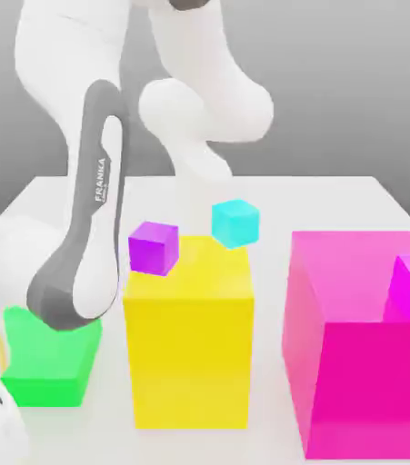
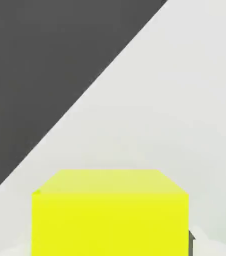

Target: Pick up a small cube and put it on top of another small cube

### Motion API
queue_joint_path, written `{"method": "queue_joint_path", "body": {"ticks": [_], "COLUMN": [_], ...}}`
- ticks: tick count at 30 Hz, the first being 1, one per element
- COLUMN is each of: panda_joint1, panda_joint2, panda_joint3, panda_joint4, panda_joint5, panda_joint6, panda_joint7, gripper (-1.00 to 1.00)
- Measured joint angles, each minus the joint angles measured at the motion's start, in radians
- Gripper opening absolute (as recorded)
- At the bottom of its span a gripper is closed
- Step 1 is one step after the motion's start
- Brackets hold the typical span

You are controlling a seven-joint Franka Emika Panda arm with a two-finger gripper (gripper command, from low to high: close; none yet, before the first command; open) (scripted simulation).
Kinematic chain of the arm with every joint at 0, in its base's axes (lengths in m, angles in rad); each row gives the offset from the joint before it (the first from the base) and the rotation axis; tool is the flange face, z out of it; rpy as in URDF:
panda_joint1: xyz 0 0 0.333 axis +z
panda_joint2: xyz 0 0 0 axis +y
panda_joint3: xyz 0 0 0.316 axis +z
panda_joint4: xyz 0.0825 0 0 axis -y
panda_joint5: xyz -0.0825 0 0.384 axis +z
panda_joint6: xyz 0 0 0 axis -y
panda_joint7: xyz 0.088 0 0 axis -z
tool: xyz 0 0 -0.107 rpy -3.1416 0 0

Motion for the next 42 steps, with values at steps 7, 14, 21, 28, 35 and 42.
{"method": "queue_joint_path", "body": {"ticks": [7,14,21,28,35,42], "panda_joint1": [0.055,0.106,0.116,0.118,0.114,0.113], "panda_joint2": [-0.254,-0.511,-0.764,-0.977,-0.945,-0.981], "panda_joint3": [0.009,0.041,0.107,0.183,0.193,0.194], "panda_joint4": [-0.08,-0.163,-0.246,-0.34,-0.441,-0.371], "panda_joint5": [-0.028,-0.074,-0.117,-0.139,-0.137,-0.142], "panda_joint6": [-0.17,-0.336,-0.503,-0.625,-0.493,-0.6], "panda_joint7": [0.095,0.213,0.334,0.434,0.438,0.44], "gripper": [-1.0,-1.0,-1.0,-1.0,1.0,1.0]}}
